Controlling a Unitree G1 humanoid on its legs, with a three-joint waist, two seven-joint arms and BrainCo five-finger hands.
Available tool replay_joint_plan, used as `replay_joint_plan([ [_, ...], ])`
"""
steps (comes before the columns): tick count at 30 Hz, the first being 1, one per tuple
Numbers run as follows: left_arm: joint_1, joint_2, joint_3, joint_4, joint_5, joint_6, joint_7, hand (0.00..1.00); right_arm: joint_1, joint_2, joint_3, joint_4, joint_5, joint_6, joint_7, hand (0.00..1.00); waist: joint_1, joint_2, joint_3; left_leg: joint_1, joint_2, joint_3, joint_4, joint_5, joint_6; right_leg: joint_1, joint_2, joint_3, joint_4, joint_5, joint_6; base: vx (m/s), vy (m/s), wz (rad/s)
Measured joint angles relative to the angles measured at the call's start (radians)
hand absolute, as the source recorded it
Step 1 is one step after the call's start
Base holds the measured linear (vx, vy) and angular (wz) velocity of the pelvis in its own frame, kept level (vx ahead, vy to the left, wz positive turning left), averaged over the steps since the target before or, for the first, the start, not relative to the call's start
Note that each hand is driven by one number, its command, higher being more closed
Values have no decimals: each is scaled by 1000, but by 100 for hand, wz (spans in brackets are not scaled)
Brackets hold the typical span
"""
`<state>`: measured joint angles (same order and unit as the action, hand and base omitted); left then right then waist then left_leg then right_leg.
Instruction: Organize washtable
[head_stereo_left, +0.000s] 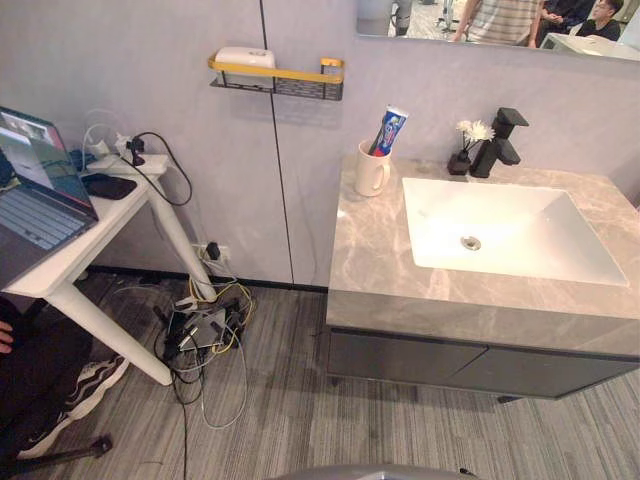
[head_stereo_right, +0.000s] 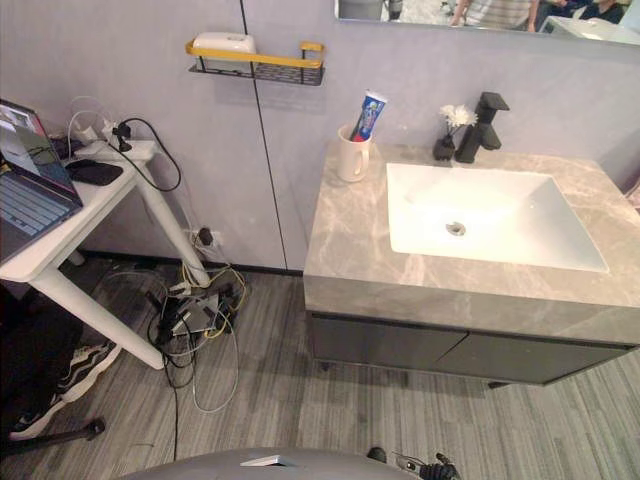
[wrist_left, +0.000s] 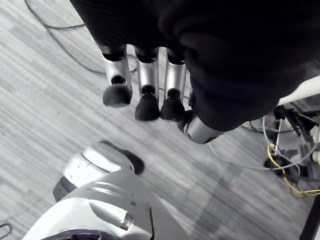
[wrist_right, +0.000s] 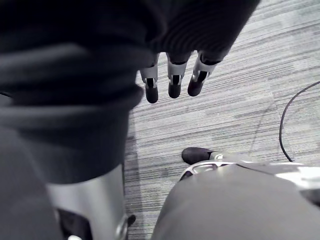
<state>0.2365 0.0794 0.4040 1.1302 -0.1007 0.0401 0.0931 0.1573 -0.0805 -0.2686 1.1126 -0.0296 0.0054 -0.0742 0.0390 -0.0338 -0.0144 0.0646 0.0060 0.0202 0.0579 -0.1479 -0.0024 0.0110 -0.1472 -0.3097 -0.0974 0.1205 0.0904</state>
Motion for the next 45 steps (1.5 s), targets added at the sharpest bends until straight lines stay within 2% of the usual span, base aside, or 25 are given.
replay_joint_plan([
  [4,-12,-1,4,-2,-5,-6,-32,0,-8,0,-5,22,0,1,13,0,0,-9,9,30,-3,15,4,-2,2,23,-1,15,3,-2,4,25,19,-9],
  [6,-27,4,-30,-3,-9,-6,-44,0,-11,1,-6,26,1,1,18,0,0,-15,13,24,-3,29,21,-11,4,15,-6,28,4,0,6,-31,44,-20],
  [9,-44,27,-135,-27,-5,-9,-44,0,-23,-1,-5,22,2,1,18,0,-1,-20,20,-70,-2,76,120,-61,11,-63,-4,83,5,7,21,-63,60,-47],
  [12,-89,46,-201,-72,12,-20,-43,0,-65,-11,-2,2,1,2,17,0,-1,-12,96,-161,16,156,263,-117,26,-139,12,168,35,63,26,-96,86,-82],
  [14,-129,49,-207,-78,13,-28,-41,0,-74,-17,11,-27,0,2,15,0,-1,-3,123,-202,40,203,304,-130,48,-189,36,215,4,185,86,-127,157,-85],
  [15,-135,33,-208,-84,13,-37,-41,0,-100,-36,18,-36,2,8,12,0,-1,21,147,-205,79,249,285,-120,73,-219,43,174,121,128,65,85,137,-83],
  [16,-136,30,-209,-96,13,-43,-39,0,-93,-32,16,-48,5,7,5,0,-3,29,151,-196,89,262,270,-111,75,-244,33,125,317,-13,1,167,116,-72],
  [18,-131,31,-208,-112,11,-43,-35,0,-83,-26,18,-41,9,7,-4,0,1,18,149,-160,91,287,231,-80,86,-187,-18,35,608,-194,-33,282,-13,-37],
  [21,-115,29,-204,-109,11,-40,-36,0,-104,-16,23,-42,-2,7,-5,0,22,10,144,-172,90,344,218,-59,93,-102,-93,-50,676,-236,-38,285,-80,-54],
  [23,-109,30,-201,-94,12,-22,-35,0,-132,6,31,-30,-53,8,-3,0,35,-7,133,-202,86,387,216,-35,89,-32,-152,-127,626,-236,-36,155,-93,-66],
  [24,-110,34,-197,-81,12,-20,-35,0,-146,13,32,-15,-79,7,-2,0,40,-12,130,-221,86,404,217,-24,85,-2,-160,-146,555,-226,-20,15,-125,-55],
  [25,-111,40,-198,-75,14,-18,-35,0,-160,19,43,-5,-111,8,4,0,52,-26,123,-245,83,432,211,-5,77,28,-167,-165,441,-192,27,-61,-167,-61],
  [26,-116,43,-198,-72,14,-17,-35,0,-168,20,53,0,-123,8,10,0,59,-34,119,-261,83,448,210,10,67,42,-156,-180,364,-194,56,-128,-233,-56],
  [27,-116,43,-198,-68,14,-14,-34,0,-171,18,62,-1,-138,7,13,0,58,-33,119,-266,85,454,198,32,57,62,-134,-204,291,-201,65,-177,-279,-45],
  [30,-120,40,-200,-50,11,-15,-32,0,-156,10,78,1,-159,8,21,0,51,-24,114,-264,108,454,165,96,18,113,-75,-227,147,-207,70,-204,-249,-19],
  [35,-122,38,-243,-44,8,-18,-8,0,-126,-3,113,-2,-158,3,15,0,44,6,128,-250,210,439,189,147,-16,130,16,-208,149,-244,8,-236,-172,-16],
  [37,-113,36,-244,-52,1,-29,7,0,-127,-11,113,-7,-150,-7,7,0,49,17,154,-249,278,433,266,146,-17,128,57,-142,161,-258,-19,-200,-130,-70],
  [38,-109,37,-244,-57,-2,-37,7,0,-127,-15,112,-6,-146,-10,6,0,56,27,165,-253,291,410,297,147,-16,126,66,-117,164,-261,-26,-189,-207,-98],
  [39,-97,30,-239,-78,-4,-47,7,0,-127,-20,112,-5,-146,-16,4,0,59,24,172,-275,293,300,358,149,-21,117,77,-65,174,-264,-35,-139,-203,-98],
  [40,-91,28,-235,-82,-4,-49,4,0,-127,-28,112,-2,-146,-16,3,0,63,27,179,-300,265,191,393,124,-57,107,74,-23,181,-264,-50,-107,-127,-109],
  [41,-88,25,-233,-82,-3,-48,1,0,-130,-39,111,0,-147,-15,0,0,65,31,180,-302,198,68,403,64,-113,93,68,29,186,-264,-54,-37,65,-114],
  [42,-79,13,-223,-82,-1,-47,-4,0,-127,-57,110,5,-146,-15,-3,0,67,37,182,-299,91,-74,392,9,-145,69,64,101,192,-258,-64,43,213,-143],
  [43,-67,-8,-202,-78,-1,-45,-13,0,-118,-75,101,10,-146,-14,-3,0,77,69,184,-294,4,-203,337,-15,-154,38,72,170,199,-257,-63,63,275,-148],
  [44,-67,-21,-192,-72,-1,-39,-19,0,-117,-87,95,10,-146,-14,-2,0,84,91,186,-287,-22,-258,294,-11,-147,19,82,200,207,-256,-61,175,266,-158],
  [45,-57,-31,-156,-55,-2,-29,-26,0,-118,-90,80,3,-146,-14,-2,0,91,103,198,-263,-33,-248,281,-12,-87,-12,85,273,220,-255,-51,215,176,-123],
])
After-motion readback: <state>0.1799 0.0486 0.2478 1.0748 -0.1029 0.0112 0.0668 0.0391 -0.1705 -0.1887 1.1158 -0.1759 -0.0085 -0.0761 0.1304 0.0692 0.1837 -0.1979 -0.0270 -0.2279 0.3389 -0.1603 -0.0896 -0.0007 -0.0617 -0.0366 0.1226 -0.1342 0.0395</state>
